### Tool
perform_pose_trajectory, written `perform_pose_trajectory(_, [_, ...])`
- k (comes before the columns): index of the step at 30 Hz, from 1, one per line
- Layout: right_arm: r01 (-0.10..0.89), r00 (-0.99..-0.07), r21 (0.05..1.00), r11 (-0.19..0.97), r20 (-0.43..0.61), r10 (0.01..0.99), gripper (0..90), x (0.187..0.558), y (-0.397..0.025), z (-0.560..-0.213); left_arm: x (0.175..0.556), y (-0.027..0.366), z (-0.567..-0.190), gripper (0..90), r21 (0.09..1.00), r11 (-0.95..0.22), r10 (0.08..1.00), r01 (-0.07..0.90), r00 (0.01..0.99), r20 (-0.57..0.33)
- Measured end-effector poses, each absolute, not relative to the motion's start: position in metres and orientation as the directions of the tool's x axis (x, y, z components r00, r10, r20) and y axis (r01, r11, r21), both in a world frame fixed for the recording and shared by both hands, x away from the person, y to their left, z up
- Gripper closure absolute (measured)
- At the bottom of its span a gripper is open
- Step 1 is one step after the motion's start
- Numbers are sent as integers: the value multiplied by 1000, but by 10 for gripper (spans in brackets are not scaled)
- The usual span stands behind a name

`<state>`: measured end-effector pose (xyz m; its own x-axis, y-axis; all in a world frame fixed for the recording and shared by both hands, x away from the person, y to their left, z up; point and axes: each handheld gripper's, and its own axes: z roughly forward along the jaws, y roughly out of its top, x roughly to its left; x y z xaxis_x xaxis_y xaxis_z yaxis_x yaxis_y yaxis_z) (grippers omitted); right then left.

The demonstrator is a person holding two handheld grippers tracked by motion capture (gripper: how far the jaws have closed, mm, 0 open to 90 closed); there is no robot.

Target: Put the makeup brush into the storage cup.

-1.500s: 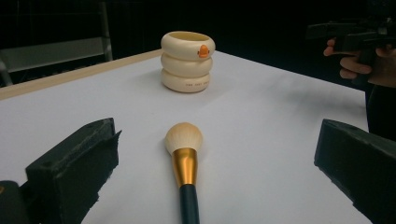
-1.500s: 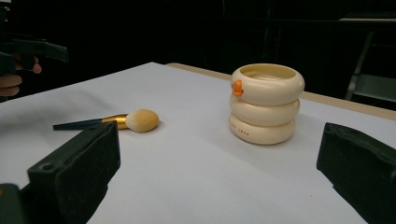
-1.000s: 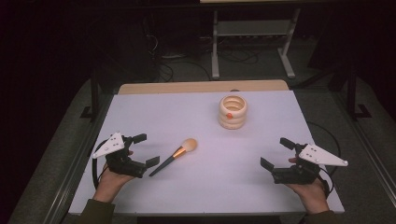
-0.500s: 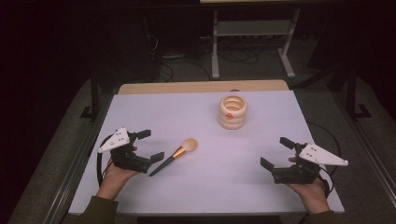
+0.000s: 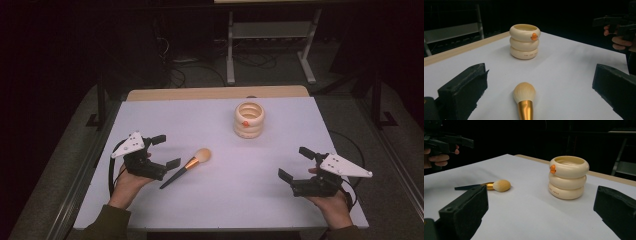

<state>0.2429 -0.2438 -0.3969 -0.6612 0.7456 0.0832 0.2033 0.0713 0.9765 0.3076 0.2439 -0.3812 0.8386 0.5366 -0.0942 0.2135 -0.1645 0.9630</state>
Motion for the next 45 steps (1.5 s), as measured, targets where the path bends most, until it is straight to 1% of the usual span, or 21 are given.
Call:
perform_pose_trajectory(5, [201,-663,977,74,81,744,0,243,-244,-397,310,241,-381,0,966,-162,541,200,837,-83])
perform_pose_trajectory(13, [207,-664,976,70,88,742,0,243,-243,-398,317,235,-380,0,968,-146,541,204,836,-95])
perform_pose_trajectory(24, [206,-660,976,70,86,747,0,243,-243,-398,324,230,-377,0,968,-162,539,192,839,-76])
perform_pose_trajectory(45, [206,-650,977,63,88,755,0,243,-244,-398,337,216,-372,0,968,-168,515,184,854,-72])
